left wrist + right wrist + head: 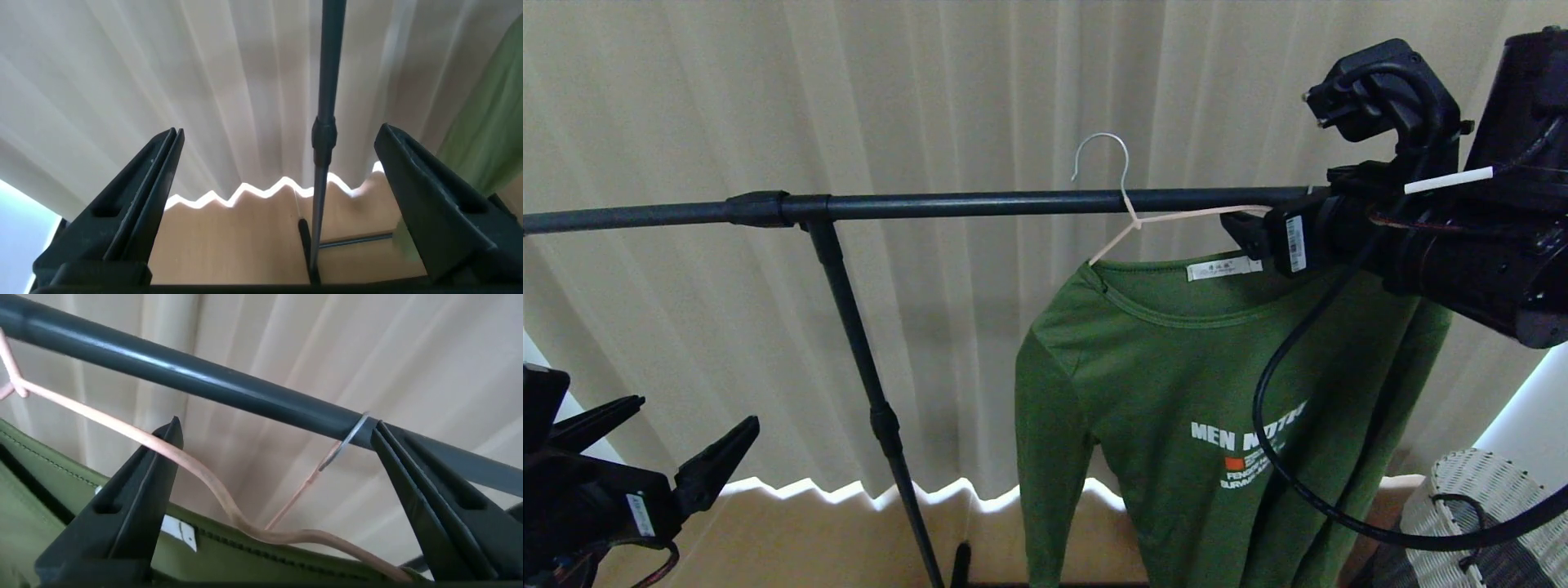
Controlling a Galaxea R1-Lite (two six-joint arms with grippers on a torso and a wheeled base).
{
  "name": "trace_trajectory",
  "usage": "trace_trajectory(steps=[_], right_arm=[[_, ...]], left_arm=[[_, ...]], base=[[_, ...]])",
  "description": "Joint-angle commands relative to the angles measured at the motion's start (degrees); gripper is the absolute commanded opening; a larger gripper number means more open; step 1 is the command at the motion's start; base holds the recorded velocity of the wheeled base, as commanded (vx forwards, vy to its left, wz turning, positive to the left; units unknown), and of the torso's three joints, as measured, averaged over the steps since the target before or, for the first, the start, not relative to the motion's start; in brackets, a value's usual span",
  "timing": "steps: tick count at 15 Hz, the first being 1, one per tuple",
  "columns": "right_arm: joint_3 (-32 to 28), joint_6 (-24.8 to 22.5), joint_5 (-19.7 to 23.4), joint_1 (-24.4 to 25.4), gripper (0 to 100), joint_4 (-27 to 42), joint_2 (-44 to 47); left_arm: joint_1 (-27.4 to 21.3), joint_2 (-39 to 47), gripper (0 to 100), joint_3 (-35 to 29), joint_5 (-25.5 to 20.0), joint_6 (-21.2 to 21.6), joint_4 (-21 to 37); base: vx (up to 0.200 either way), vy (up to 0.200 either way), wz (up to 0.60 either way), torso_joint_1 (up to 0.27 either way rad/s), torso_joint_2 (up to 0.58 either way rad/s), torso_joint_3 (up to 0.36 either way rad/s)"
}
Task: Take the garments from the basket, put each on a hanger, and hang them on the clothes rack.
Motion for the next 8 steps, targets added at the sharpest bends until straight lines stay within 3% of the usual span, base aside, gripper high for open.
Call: trace_trajectory(steps=[1, 8], right_arm=[[-0.27, -0.03, -0.05, 0.02, 100, 0.03, 0.56], [-1.5, -0.38, -2.95, -0.24, 100, 0.11, 4.08]], left_arm=[[0.13, -0.03, 100, -0.01, 0.04, -0.03, -0.02], [0.13, -0.03, 100, -0.01, 0.04, 0.05, -0.02]], base=[[0.0, 0.0, 0.0, 0.0, 0.0, 0.0], [0.0, 0.0, 0.0, 0.0, 0.0, 0.0]])
